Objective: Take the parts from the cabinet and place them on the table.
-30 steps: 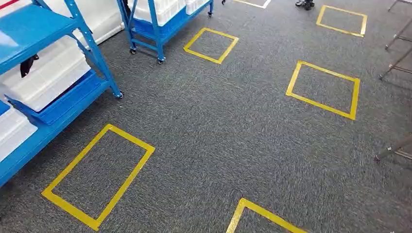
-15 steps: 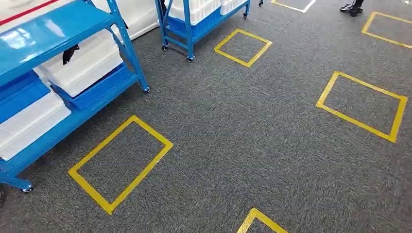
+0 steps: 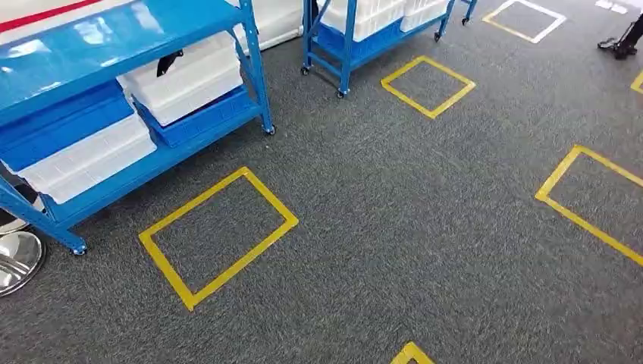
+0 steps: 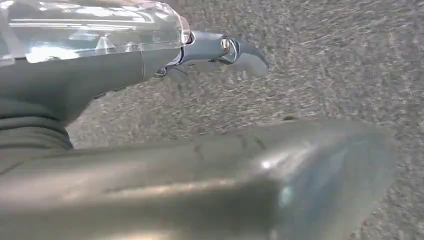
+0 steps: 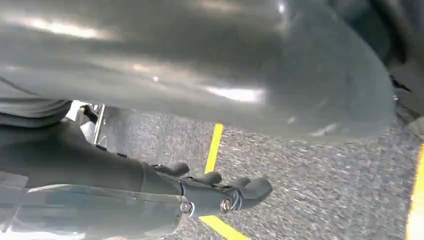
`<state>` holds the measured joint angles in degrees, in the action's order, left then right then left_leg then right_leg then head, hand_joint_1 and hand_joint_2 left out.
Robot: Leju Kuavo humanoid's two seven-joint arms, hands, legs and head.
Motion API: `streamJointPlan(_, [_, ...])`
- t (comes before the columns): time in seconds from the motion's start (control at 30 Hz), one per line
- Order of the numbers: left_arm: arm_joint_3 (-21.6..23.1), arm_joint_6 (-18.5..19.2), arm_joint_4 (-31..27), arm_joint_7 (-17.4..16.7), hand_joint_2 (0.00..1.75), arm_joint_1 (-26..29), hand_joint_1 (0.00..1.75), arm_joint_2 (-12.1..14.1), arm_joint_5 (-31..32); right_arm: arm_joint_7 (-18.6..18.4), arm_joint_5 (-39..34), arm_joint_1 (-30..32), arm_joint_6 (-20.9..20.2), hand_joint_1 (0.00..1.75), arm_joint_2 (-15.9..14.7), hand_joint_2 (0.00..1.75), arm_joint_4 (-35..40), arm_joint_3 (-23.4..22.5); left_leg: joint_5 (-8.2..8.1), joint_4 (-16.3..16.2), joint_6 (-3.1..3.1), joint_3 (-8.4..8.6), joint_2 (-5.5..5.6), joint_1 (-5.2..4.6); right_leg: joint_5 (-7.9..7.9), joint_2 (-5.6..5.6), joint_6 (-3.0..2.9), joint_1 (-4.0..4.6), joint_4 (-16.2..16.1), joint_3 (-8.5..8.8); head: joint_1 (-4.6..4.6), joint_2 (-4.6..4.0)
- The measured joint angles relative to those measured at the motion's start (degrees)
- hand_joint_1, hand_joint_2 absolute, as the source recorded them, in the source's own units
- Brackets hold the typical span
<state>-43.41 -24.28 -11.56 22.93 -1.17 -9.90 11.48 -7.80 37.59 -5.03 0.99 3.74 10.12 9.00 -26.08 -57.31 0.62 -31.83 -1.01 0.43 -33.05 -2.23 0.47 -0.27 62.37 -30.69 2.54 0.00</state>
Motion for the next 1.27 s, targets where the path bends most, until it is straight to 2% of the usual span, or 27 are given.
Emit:
streamJointPlan(0.07, [0.04, 0.63, 0.0, 0.22, 0.0, -0.33, 0.0, 0.07, 0.17, 0.17, -0.46, 0.5, 0.2, 0.0, -0.26, 0.0, 0.0, -0.31, 0.1, -0.02, 0.32, -0.24, 1.24, 0.0, -4.19, 1.69, 0.15, -0.18, 8.9, -4.58, -0.02, 0.0])
streamJointPlan(0.1, [0.09, 1.38, 0.0, 0.5, 0.0, -0.27, 0.0, 0.09, 0.55, 0.33, -0.9, 0.65, 0.33, 0.0, -0.37, 0.0, -0.02, -0.52, 0.1, -0.07, 0.32, -0.3, 2.05, 0.0, -5.2, 1.85, 0.24, -0.17, 12.7, -6.69, -0.02, 0.0])
streamJointPlan(0.13, [0.2, 2.34, 0.0, 0.72, 0.0, -0.1, 0.0, 0.13, 1.18, 0.63, -1.53, 0.97, 0.5, 0.0, -0.48, 0.0, -0.02, -0.92, 0.1, -0.13, 0.32, -0.28, 2.81, 0.01, -4.48, 1.87, 0.3, -0.19, 13.43, -7.31, 0.0, 0.0])
streamJointPlan(0.17, [0.43, 3.55, 0.0, 0.98, 0.0, 0.09, 0.0, 0.2, 2.0, 0.7, -2.31, 1.04, 0.72, 0.0, -0.57, 0.0, -0.02, -1.55, 0.08, -0.2, 0.3, -0.19, 3.46, 0.02, -2.69, 1.9, 0.29, -0.28, 11.82, -6.77, -0.02, 0.0])
streamJointPlan(0.2, [0.83, 4.84, 0.0, 1.27, 0.0, 0.31, 0.0, 0.24, 3.03, 0.72, -3.23, 1.11, 1.0, 0.0, -0.61, 0.0, -0.02, -2.29, -0.02, -0.3, 0.15, -0.05, 4.29, 0.04, 0.36, 2.09, 0.21, -0.47, 7.6, -4.98, -0.02, 0.0])
streamJointPlan(0.23, [1.23, 5.82, 0.0, 1.35, 0.0, 0.41, 0.0, 0.3, 3.78, 0.74, -3.91, 1.29, 1.27, 0.0, -0.74, 0.0, -0.02, -3.0, -0.14, -0.51, -0.05, 0.07, 5.14, 0.09, 3.6, 3.06, 0.15, -0.7, 2.03, -2.56, 0.0, 0.0])
streamJointPlan(0.27, [1.68, 6.78, 0.0, 1.11, 0.0, 0.56, 0.0, 0.37, 4.44, 0.79, -4.2, 1.64, 1.33, 0.0, -0.83, 0.0, -0.04, -3.76, -0.31, -0.75, -0.32, -0.03, 5.83, 0.19, 4.68, 5.56, 0.02, -1.01, -2.05, -1.0, -0.02, 0.0])
streamJointPlan(0.3, [1.92, 7.19, 0.0, 0.7, 0.0, 0.49, 0.0, 0.46, 4.57, 0.81, -4.2, 2.07, 1.29, 0.0, -0.98, 0.0, -0.15, -4.2, -0.43, -1.28, -0.83, -0.49, 6.47, -0.14, 4.12, 7.8, 0.08, -1.01, -2.96, -0.68, -0.02, 0.0])
streamJointPlan(0.4, [2.43, 7.45, 0.0, -0.83, 0.0, 0.77, 0.0, 0.9, 6.01, 0.81, -3.69, 2.2, 1.16, 0.0, -1.29, 0.0, -0.17, -5.01, 0.2, -0.72, -2.05, -1.07, 8.39, 0.4, 4.17, 6.17, -0.54, -0.47, -2.82, -0.83, 0.0, 0.0])
streamJointPlan(0.43, [2.89, 7.78, 0.0, -0.87, 0.0, 0.84, 0.0, 1.07, 6.69, 0.79, -3.69, 2.23, 1.29, 0.0, -1.42, 0.0, -0.17, -5.4, 0.22, -0.75, -2.42, -1.33, 8.97, 0.35, 4.46, 5.55, -1.03, -0.98, -3.41, -0.72, 0.0, 0.0])
streamJointPlan(0.47, [3.43, 8.9, 0.0, -0.55, 0.0, 0.94, 0.0, 1.42, 7.26, 0.83, -3.89, 2.2, 1.6, 0.0, -1.57, 0.0, -0.17, -5.81, -0.5, -1.75, -2.47, -1.59, 6.63, 0.3, 4.69, 4.48, -1.53, -0.98, -3.86, -0.47, 0.0, 0.0])
streamJointPlan(0.5, [3.78, 9.77, 0.0, -0.24, 0.0, 0.84, 0.0, 1.53, 7.83, 1.2, -4.02, 2.25, 1.79, 0.0, -1.66, 0.0, -0.17, -6.01, -2.3, -4.35, -2.61, -2.8, 3.97, 0.13, 4.76, 3.95, -2.02, -0.93, -3.99, -0.44, 0.04, 0.0])
streamJointPlan(0.57, [4.54, 10.75, 0.0, 0.28, 0.0, 0.48, 0.0, 1.88, 8.39, 1.51, -4.5, 2.56, 1.99, 0.0, -1.81, 0.0, -0.17, -6.71, -6.62, -12.99, -2.97, -6.82, 2.07, 0.26, 4.65, 2.24, -2.3, -0.56, -3.95, -0.48, 0.04, 0.0])
streamJointPlan(0.6, [4.77, 10.82, 0.0, 0.39, 0.0, 0.43, 0.0, 1.9, 8.46, 1.57, -4.55, 2.63, 2.08, 0.0, -1.88, 0.0, -0.17, -6.95, -8.12, -16.87, -3.09, -8.6, 1.76, 0.29, 4.58, 1.34, -2.4, -0.45, -3.93, -0.49, 0.04, 0.0])
streamJointPlan(0.63, [5.03, 10.86, 0.0, 0.48, 0.0, 0.47, 0.0, 1.9, 8.57, 1.59, -4.61, 2.72, 2.07, 0.0, -1.99, 0.0, -0.18, -7.19, -8.35, -19.18, -3.18, -9.6, 1.5, 0.29, 4.51, 0.41, -2.45, -0.33, -3.92, -0.44, 0.04, 0.0])
streamJointPlan(0.67, [5.09, 10.88, 0.0, 0.48, 0.0, 0.61, 0.0, 1.99, 8.59, 1.62, -4.68, 2.74, 2.08, 0.0, -2.01, 0.0, -0.17, -7.3, -7.0, -17.85, -3.14, -8.85, 1.34, 0.28, 4.43, -0.29, -2.44, -0.23, -3.92, -0.34, 0.04, 0.0])
streamJointPlan(0.73, [5.29, 11.27, 0.0, 0.63, 0.0, 0.85, 0.0, 2.18, 8.72, 1.72, -4.65, 2.69, 2.18, 0.0, -2.05, 0.0, -0.17, -7.36, -2.26, -9.05, -2.63, -4.15, 0.6, 0.17, 4.18, -1.41, -2.35, -0.06, -3.92, 0.03, 0.04, 0.0])
streamJointPlan(0.77, [5.51, 11.76, 0.0, 1.07, 0.0, 0.83, 0.0, 2.34, 9.03, 2.01, -4.68, 2.69, 2.43, 0.0, -2.05, 0.0, -0.17, -7.43, 0.16, -3.03, -1.82, -0.91, -1.76, -0.22, 4.01, -2.01, -2.23, 0.06, -3.94, 0.34, 0.04, 0.0])
streamJointPlan(0.8, [5.77, 12.33, 0.0, 1.75, 0.0, 0.6, 0.0, 2.62, 9.58, 2.44, -4.79, 2.81, 2.79, 0.0, -2.03, 0.0, -0.17, -7.58, -0.92, -0.92, -1.23, 0.11, -4.27, -0.91, 3.72, -2.54, -1.88, 0.28, -3.93, 0.33, 0.02, 0.0])
streamJointPlan(0.87, [6.49, 13.9, 0.0, 3.11, 0.0, 0.48, 0.0, 2.71, 10.89, 3.59, -6.47, 2.66, 4.57, 0.0, -2.1, 0.0, -0.17, -8.53, -1.23, -0.35, -0.34, -0.29, -3.15, -1.25, 3.34, -3.48, -1.0, 0.23, -4.4, 0.55, 0.04, 0.0])
streamJointPlan(0.93, [7.63, 15.72, 0.0, 3.78, 0.0, 0.74, 0.0, 2.99, 12.99, 4.9, -9.4, 2.67, 6.36, 0.0, -2.12, 0.0, -0.13, -10.47, -1.39, 0.38, 0.65, 0.59, -1.92, -0.87, 4.47, -3.76, -0.06, 0.1, -3.01, 1.33, 0.04, 0.0])
streamJointPlan(1.0, [8.96, 17.03, 0.0, 4.07, 0.0, 0.76, 0.0, 3.15, 14.76, 6.03, -10.14, 2.77, 7.49, 0.0, -2.4, 0.0, -0.11, -12.2, -1.09, 1.0, 1.1, 2.01, -1.47, -0.53, 2.49, 0.36, 0.12, -0.41, -0.29, 0.32, 0.02, 0.0])
streamJointPlan(1.03, [9.46, 17.26, 0.0, 4.19, 0.0, 0.45, 0.0, 3.3, 15.17, 6.42, -10.38, 3.03, 7.82, 0.0, -2.4, 0.0, -0.11, -12.8, -1.11, 0.93, 1.13, 2.09, -1.03, -0.43, 0.7, 1.51, 0.24, -0.54, 3.17, -1.78, 0.0, 0.0])
streamJointPlan(1.1, [10.29, 17.64, 0.0, 4.33, 0.0, 0.09, 0.0, 3.32, 15.58, 6.82, -10.77, 3.33, 8.06, 0.0, -2.47, 0.0, -0.11, -13.92, -1.52, 0.89, 1.2, 2.46, -0.3, -0.44, -2.69, 2.1, 0.8, -0.63, 11.68, -7.38, 0.02, 0.0])
streamJointPlan(1.13, [10.6, 17.74, 0.0, 4.39, 0.0, 0.06, 0.0, 3.34, 15.67, 6.86, -10.91, 3.43, 8.2, 0.0, -2.47, 0.0, -0.11, -14.38, -1.9, 0.89, 1.06, 2.88, 0.16, -0.4, -2.96, 2.11, 1.08, -0.68, 13.76, -9.31, 0.02, 0.0])
streamJointPlan(1.2, [11.1, 17.83, 0.0, 4.39, 0.0, 0.17, 0.0, 3.34, 16.02, 7.26, -11.17, 3.99, 8.39, 0.0, -2.51, 0.0, -0.11, -15.12, -2.93, 0.86, 0.62, 4.32, 0.86, -0.16, -0.19, 2.1, 1.42, -0.97, 10.29, -9.38, 0.02, 0.0])
streamJointPlan(1.27, [11.63, 17.92, 0.0, 4.04, 0.0, 0.25, 0.0, 3.34, 16.39, 8.07, -11.96, 4.44, 8.44, 0.0, -2.62, 0.0, -0.11, -16.02, -4.37, 0.78, -0.04, 6.0, 1.26, 0.15, 5.69, 2.07, 1.83, -1.33, 1.07, -6.71, 0.0, 0.0])
